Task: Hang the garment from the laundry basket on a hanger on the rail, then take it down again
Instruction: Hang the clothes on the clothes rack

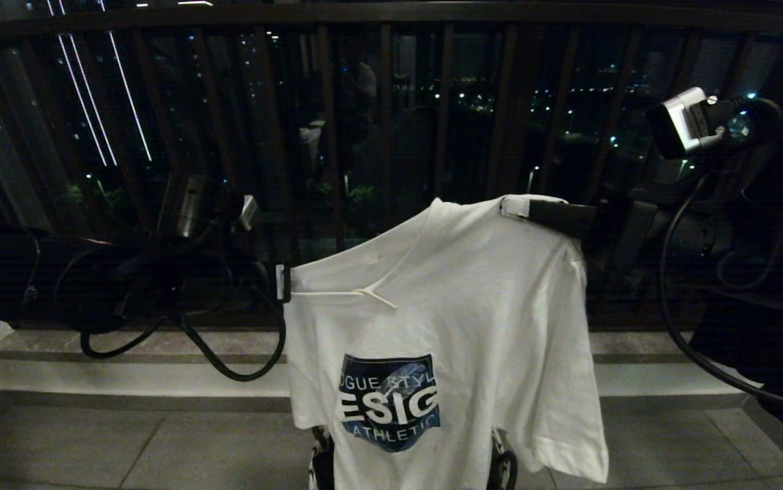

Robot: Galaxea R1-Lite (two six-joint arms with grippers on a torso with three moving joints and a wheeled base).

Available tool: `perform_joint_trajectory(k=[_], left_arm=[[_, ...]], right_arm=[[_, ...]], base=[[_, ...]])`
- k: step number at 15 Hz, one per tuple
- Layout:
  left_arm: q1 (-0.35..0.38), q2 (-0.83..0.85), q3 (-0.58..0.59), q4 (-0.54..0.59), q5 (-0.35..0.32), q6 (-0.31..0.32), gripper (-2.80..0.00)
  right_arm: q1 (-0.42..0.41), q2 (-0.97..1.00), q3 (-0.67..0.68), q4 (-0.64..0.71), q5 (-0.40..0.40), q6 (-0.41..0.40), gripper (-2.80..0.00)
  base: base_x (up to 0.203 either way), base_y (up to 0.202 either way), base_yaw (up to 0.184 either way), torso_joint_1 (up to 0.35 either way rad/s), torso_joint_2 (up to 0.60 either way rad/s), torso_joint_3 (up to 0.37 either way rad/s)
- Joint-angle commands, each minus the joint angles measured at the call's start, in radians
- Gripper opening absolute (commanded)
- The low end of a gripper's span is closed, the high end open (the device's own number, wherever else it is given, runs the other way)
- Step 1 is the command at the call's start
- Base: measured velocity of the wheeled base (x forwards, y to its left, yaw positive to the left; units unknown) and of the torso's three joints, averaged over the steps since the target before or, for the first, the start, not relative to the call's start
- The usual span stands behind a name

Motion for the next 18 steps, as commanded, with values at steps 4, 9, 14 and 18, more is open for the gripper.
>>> perform_joint_trajectory(k=[4, 9, 14, 18], left_arm=[[-0.001, 0.008, -0.006, -0.004, -0.001, -0.002, -2.80], [-0.017, 0.048, 0.001, -0.001, -0.005, -0.004, -2.80], [-0.023, 0.055, 0.002, 0.056, -0.008, 0.034, -2.80], [-0.034, 0.087, 0.006, 0.063, -0.011, 0.098, -2.80]], right_arm=[[-0.002, 0.045, 0.004, -0.004, 0.039, -0.002, -2.80], [-0.013, 0.126, 0.010, -0.002, 0.088, -0.013, -2.80], [-0.014, 0.230, 0.010, 0.003, 0.088, -0.082, -2.80], [-0.001, 0.280, 0.040, 0.006, 0.082, -0.122, -2.80]], base=[[0.000, 0.000, 0.000, 0.000, 0.00, 0.000], [0.000, 0.000, 0.000, 0.000, 0.00, 0.000], [0.000, 0.000, 0.000, 0.000, 0.00, 0.000], [0.000, 0.000, 0.000, 0.000, 0.00, 0.000]])
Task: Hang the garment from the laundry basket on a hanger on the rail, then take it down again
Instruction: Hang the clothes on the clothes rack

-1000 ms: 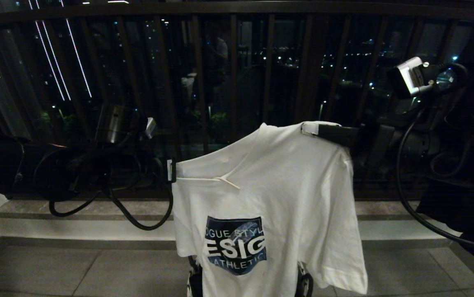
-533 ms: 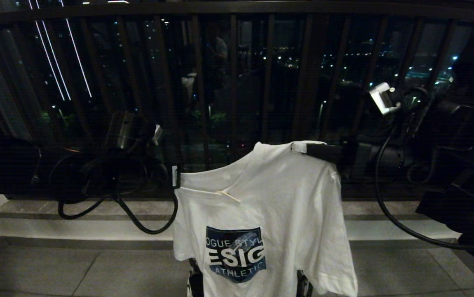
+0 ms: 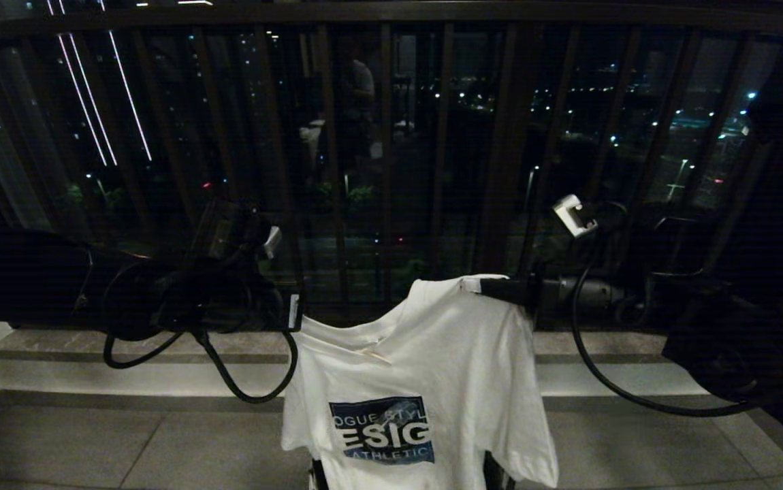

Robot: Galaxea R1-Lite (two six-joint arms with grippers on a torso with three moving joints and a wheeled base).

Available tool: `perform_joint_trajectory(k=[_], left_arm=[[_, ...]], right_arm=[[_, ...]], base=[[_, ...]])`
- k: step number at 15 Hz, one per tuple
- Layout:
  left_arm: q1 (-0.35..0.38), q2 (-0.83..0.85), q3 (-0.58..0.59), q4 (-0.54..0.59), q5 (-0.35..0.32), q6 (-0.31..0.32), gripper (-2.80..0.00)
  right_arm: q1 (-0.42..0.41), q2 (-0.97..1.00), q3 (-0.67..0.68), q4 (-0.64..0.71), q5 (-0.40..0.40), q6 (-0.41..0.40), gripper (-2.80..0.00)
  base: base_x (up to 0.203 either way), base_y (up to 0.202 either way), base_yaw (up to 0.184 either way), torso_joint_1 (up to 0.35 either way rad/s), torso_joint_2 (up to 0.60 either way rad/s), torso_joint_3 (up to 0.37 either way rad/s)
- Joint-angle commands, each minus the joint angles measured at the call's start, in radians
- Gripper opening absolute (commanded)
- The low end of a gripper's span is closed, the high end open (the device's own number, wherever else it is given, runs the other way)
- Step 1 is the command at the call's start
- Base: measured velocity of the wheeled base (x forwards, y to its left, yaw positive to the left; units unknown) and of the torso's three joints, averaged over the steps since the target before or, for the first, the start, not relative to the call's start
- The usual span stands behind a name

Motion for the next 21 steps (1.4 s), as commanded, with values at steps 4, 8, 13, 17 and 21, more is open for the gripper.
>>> perform_joint_trajectory(k=[4, 8, 13, 17, 21], left_arm=[[-0.031, 0.027, 0.007, -0.004, -0.008, 0.042, -2.80], [-0.032, -0.024, 0.018, -0.002, -0.023, 0.040, -2.80], [-0.032, -0.026, 0.021, -0.002, -0.023, 0.040, -2.80], [-0.036, -0.027, 0.030, -0.004, -0.023, 0.042, -2.80], [-0.049, -0.037, 0.041, -0.007, -0.023, 0.042, -2.80]], right_arm=[[0.013, 0.035, 0.052, -0.004, -0.071, -0.033, -2.80], [0.001, 0.010, 0.093, 0.055, -0.193, -0.098, -2.80], [-0.001, -0.057, 0.026, 0.328, -0.349, -0.199, -2.80], [0.001, -0.067, -0.001, 0.476, -0.461, -0.277, -2.80], [0.001, -0.077, 0.011, 0.482, -0.468, -0.278, 0.00]], base=[[0.000, 0.000, 0.000, 0.000, 0.00, 0.000], [0.000, 0.000, 0.000, 0.000, 0.00, 0.000], [0.000, 0.000, 0.000, 0.000, 0.00, 0.000], [0.000, 0.000, 0.000, 0.000, 0.00, 0.000], [0.000, 0.000, 0.000, 0.000, 0.00, 0.000]])
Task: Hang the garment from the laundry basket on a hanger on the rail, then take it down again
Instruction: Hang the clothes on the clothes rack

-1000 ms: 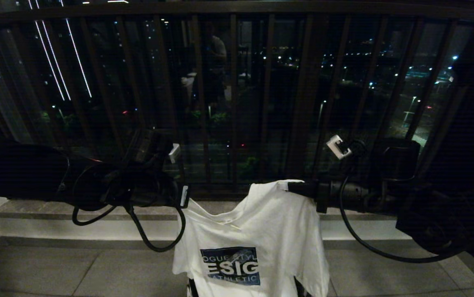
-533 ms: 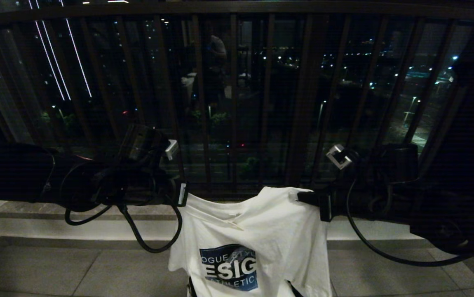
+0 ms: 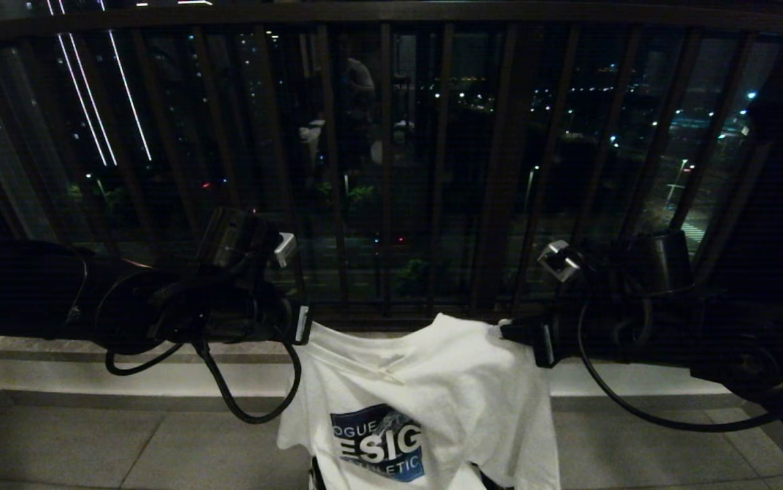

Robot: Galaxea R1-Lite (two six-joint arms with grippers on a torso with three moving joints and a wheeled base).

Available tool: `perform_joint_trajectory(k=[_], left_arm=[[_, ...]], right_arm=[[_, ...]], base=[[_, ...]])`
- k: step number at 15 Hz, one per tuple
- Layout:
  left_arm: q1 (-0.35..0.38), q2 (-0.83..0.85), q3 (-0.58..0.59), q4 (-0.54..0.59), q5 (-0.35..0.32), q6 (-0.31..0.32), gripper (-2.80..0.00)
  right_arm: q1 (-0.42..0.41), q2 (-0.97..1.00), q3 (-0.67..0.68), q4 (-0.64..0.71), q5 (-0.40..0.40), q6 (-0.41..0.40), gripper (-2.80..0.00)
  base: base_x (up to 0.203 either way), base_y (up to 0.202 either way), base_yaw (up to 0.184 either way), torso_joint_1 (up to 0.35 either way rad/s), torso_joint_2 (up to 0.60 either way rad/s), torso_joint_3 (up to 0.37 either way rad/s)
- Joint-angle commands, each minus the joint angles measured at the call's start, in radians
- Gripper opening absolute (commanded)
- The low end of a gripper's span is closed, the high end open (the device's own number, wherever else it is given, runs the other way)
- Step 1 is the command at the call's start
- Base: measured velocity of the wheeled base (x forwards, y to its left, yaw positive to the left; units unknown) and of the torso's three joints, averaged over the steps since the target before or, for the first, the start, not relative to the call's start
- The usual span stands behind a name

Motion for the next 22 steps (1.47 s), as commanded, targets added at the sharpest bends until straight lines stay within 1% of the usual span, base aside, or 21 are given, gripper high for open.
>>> perform_joint_trajectory(k=[1, 3, 6, 8, 9, 10, 11, 13, 14, 16, 18, 21, 22], left_arm=[[-0.007, -0.005, 0.003, -0.002, 0.001, -0.001, -2.80], [-0.009, -0.006, 0.005, -0.002, 0.001, -0.001, -2.80], [-0.013, -0.013, 0.012, -0.002, 0.001, -0.001, -2.80], [-0.016, -0.013, 0.014, -0.003, 0.001, -0.001, -2.80], [-0.016, -0.013, 0.013, -0.003, 0.001, -0.001, -2.80], [-0.016, -0.013, 0.014, -0.003, 0.001, -0.001, -2.80], [-0.016, -0.013, 0.013, -0.003, 0.001, -0.001, -2.80], [-0.016, -0.012, 0.011, -0.004, 0.001, -0.004, -2.80], [-0.017, -0.010, 0.008, -0.005, 0.001, -0.007, -2.80], [-0.016, -0.012, 0.008, -0.005, 0.001, -0.007, -2.80], [-0.016, -0.017, 0.008, -0.004, 0.001, -0.007, -2.80], [-0.019, -0.019, 0.009, -0.006, -0.001, -0.009, -2.80], [-0.019, -0.018, 0.008, -0.007, -0.001, -0.012, -2.80]], right_arm=[[0.000, -0.012, 0.011, 0.000, 0.000, 0.000, 0.00], [0.000, -0.033, 0.033, 0.002, -0.029, -0.002, 0.00], [0.001, -0.063, 0.051, 0.004, -0.032, -0.003, 0.00], [0.032, -0.058, 0.067, 0.004, -0.042, -0.017, 0.00], [0.048, -0.045, 0.069, 0.004, -0.072, -0.023, 0.00], [0.068, -0.033, 0.069, 0.003, -0.103, -0.027, -0.86], [0.089, -0.023, 0.069, 0.002, -0.128, -0.032, -2.80], [0.129, -0.017, 0.068, 0.003, -0.158, -0.035, -2.80], [0.172, -0.014, 0.066, 0.004, -0.185, -0.035, -2.80], [0.246, 0.017, 0.058, 0.004, -0.255, -0.036, -2.80], [0.319, 0.060, 0.045, 0.004, -0.349, -0.034, -2.80], [0.422, 0.082, 0.036, 0.004, -0.450, -0.030, -2.80], [0.444, 0.084, 0.031, 0.003, -0.466, -0.030, -0.95]], base=[[0.000, 0.000, 0.000, 0.000, 0.00, 0.000], [0.000, 0.000, 0.000, 0.000, 0.00, 0.000], [0.000, 0.000, 0.000, 0.000, 0.00, 0.000], [0.000, 0.000, 0.000, 0.000, 0.00, 0.000], [0.000, 0.000, 0.000, 0.000, 0.00, 0.000], [0.000, 0.000, 0.000, 0.000, 0.00, 0.000], [0.000, 0.000, 0.000, 0.000, 0.00, 0.000], [0.000, 0.000, 0.000, 0.000, 0.00, 0.000], [0.000, 0.000, 0.000, 0.000, 0.00, 0.000], [0.000, 0.000, 0.000, 0.000, 0.00, 0.000], [0.000, 0.000, 0.000, 0.000, 0.00, 0.000], [0.000, 0.000, 0.000, 0.000, 0.00, 0.000], [0.000, 0.000, 0.000, 0.000, 0.00, 0.000]])
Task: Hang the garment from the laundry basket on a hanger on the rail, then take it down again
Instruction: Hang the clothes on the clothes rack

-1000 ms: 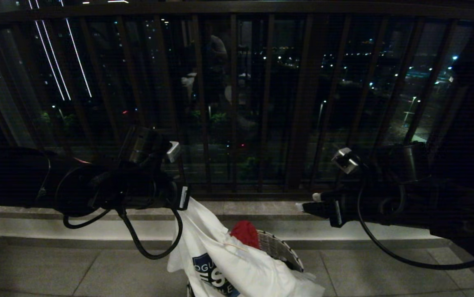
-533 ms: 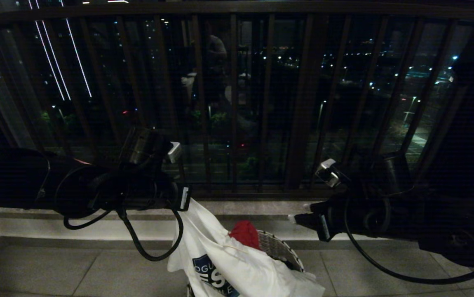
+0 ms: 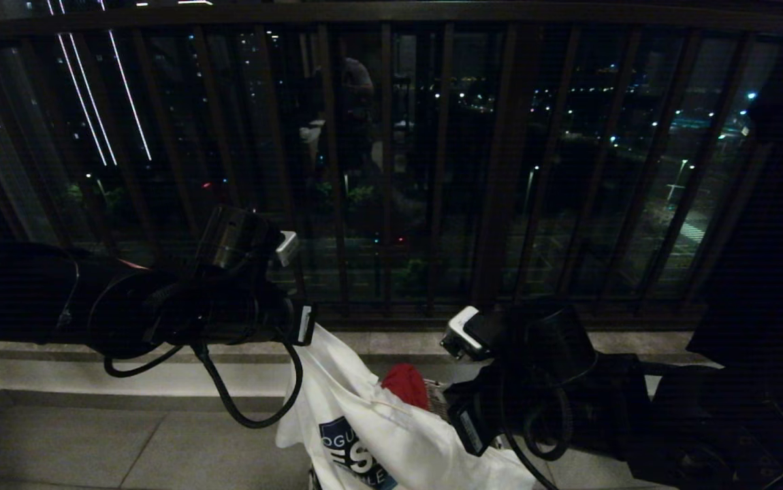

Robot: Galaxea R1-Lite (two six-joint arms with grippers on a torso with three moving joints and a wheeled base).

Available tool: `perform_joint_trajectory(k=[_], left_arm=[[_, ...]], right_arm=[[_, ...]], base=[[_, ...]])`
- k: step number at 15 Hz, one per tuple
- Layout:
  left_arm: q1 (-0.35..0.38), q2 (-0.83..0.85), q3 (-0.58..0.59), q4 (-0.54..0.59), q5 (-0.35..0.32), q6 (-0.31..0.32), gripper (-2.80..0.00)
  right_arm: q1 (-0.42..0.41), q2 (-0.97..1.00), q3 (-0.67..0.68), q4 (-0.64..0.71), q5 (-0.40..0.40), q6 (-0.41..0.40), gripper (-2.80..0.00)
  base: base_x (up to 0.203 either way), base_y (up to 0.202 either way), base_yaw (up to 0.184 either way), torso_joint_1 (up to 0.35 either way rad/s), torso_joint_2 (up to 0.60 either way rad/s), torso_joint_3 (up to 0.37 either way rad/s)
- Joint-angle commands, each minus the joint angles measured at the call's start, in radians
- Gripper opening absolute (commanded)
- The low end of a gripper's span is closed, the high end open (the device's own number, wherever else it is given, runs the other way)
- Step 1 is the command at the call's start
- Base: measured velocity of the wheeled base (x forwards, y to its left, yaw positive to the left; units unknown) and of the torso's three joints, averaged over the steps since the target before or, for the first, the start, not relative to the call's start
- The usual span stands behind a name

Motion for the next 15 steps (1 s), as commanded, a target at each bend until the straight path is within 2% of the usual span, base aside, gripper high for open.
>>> perform_joint_trajectory(k=[1, 6, 9, 11, 15], left_arm=[[-0.001, 0.002, 0.000, -0.002, 0.001, -0.003, -2.80], [-0.001, 0.004, -0.002, -0.004, 0.001, -0.003, -2.80], [-0.001, -0.004, 0.000, -0.003, 0.001, -0.003, -2.80], [-0.001, -0.009, 0.000, -0.003, 0.001, -0.003, -2.80], [-0.001, -0.018, 0.000, -0.003, 0.001, -0.003, -2.80]], right_arm=[[0.052, 0.020, -0.012, -0.004, -0.025, 0.000, 0.00], [0.118, 0.039, -0.041, -0.004, -0.082, -0.002, 0.00], [0.128, 0.079, -0.065, -0.006, -0.105, -0.007, 0.00], [0.129, 0.121, -0.093, -0.008, -0.149, -0.010, 0.00], [0.127, 0.179, -0.124, -0.018, -0.255, -0.071, 0.00]], base=[[0.000, 0.000, 0.000, 0.000, 0.00, 0.000], [0.000, 0.000, 0.000, 0.000, 0.00, 0.000], [0.000, 0.000, 0.000, 0.000, 0.00, 0.000], [0.000, 0.000, 0.000, 0.000, 0.00, 0.000], [0.000, 0.000, 0.000, 0.000, 0.00, 0.000]])
